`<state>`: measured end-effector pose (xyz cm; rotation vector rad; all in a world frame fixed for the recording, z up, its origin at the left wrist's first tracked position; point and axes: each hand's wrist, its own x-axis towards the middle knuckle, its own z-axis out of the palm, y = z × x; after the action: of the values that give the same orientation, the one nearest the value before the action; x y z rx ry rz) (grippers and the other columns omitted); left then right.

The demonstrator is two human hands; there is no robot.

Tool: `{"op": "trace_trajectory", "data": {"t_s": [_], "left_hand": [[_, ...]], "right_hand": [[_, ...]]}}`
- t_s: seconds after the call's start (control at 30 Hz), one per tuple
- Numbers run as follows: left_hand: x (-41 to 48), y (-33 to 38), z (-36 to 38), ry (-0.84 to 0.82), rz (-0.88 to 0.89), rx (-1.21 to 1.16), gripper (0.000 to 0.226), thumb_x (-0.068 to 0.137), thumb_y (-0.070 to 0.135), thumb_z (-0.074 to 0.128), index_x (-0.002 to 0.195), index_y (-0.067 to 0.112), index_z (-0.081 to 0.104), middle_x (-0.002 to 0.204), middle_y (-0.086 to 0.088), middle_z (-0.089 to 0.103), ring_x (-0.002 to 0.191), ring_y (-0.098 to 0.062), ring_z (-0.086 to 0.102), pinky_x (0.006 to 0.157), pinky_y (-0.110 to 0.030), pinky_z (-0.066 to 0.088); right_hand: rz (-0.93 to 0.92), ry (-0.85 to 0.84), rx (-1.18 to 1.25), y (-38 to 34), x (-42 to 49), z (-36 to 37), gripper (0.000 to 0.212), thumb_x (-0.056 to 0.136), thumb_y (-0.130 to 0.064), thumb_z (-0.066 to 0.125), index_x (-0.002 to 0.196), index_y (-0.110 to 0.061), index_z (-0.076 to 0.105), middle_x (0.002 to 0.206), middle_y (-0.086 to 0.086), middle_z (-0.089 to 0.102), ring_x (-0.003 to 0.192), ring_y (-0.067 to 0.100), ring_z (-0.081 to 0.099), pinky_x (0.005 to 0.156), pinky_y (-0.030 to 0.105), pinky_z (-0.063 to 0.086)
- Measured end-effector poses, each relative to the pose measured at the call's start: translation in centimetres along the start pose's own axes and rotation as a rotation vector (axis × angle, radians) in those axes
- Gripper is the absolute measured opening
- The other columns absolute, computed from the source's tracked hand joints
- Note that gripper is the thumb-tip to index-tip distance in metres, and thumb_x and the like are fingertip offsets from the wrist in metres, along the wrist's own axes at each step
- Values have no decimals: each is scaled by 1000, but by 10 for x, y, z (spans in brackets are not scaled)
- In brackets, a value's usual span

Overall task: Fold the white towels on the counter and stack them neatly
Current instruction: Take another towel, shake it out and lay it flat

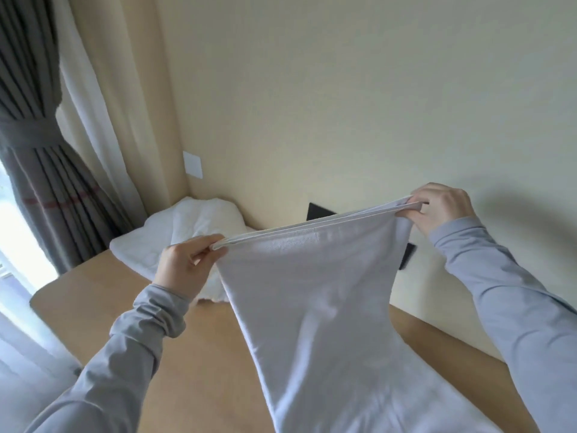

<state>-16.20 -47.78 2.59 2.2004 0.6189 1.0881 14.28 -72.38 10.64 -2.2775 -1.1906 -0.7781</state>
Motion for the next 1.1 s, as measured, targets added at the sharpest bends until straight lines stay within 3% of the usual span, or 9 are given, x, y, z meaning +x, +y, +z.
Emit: {"op": "trace_trajectory", "data": {"t_s": [0.17,0.37,0.47,0.57,0.7,0.83,0.93,1.03,1.1], "left_hand": [[67,55,-8,27,161,-24,15,84,1,65,98,4,71,80,-10,68,74,-25,62,74,-17,45],[135,136,-20,21,377,-123,16,83,17,63,87,32,69,71,22,64,74,-23,61,72,-11,43],[162,190,-35,-9,512,-166,32,82,22,62,79,54,64,75,38,62,74,4,58,74,-3,39],[187,236,-52,19,620,-259,17,79,24,59,90,35,66,72,30,64,73,22,54,72,3,38],[211,249,-54,-10,696,-82,13,81,5,71,94,7,73,66,12,68,63,8,54,65,1,34],[223,261,-54,-91,596,-225,13,85,0,63,96,2,70,75,4,69,62,23,53,66,3,37],[232,274,-57,-259,606,-296,20,86,-3,58,82,14,69,62,18,68,61,12,58,64,-1,42],[240,284,-53,-387,562,-450,17,90,0,52,95,1,68,82,-2,71,71,2,64,68,-8,49],[243,291,-47,-448,465,-589,18,91,-1,49,98,-2,66,92,-13,67,78,-6,66,72,-14,53]], "right_hand": [[-11,137,32,25,16,-76,21,55,-5,87,63,2,69,67,17,68,61,30,64,64,5,36],[-137,67,-115,40,25,-188,32,54,-16,90,55,1,63,55,12,58,50,21,52,55,20,32],[-84,164,-142,43,31,-253,34,68,-15,81,51,2,57,54,13,57,53,27,54,59,28,38],[-70,415,-82,39,29,-296,23,70,-8,78,55,1,63,59,12,63,58,17,55,63,15,37],[-138,382,-281,28,23,-304,30,69,-13,79,52,4,61,56,16,59,53,21,56,57,27,37],[-138,448,-351,19,27,-325,34,70,-12,80,50,1,55,54,12,54,51,17,48,55,26,33],[-117,429,-347,18,32,-338,32,70,-11,79,51,0,56,55,10,54,51,19,49,58,19,33],[4,469,-183,23,36,-351,32,72,-18,78,54,-5,55,59,10,56,57,24,48,63,14,35],[123,364,-11,28,38,-357,31,73,-25,75,59,-3,58,63,19,56,60,24,47,67,28,38]]}}
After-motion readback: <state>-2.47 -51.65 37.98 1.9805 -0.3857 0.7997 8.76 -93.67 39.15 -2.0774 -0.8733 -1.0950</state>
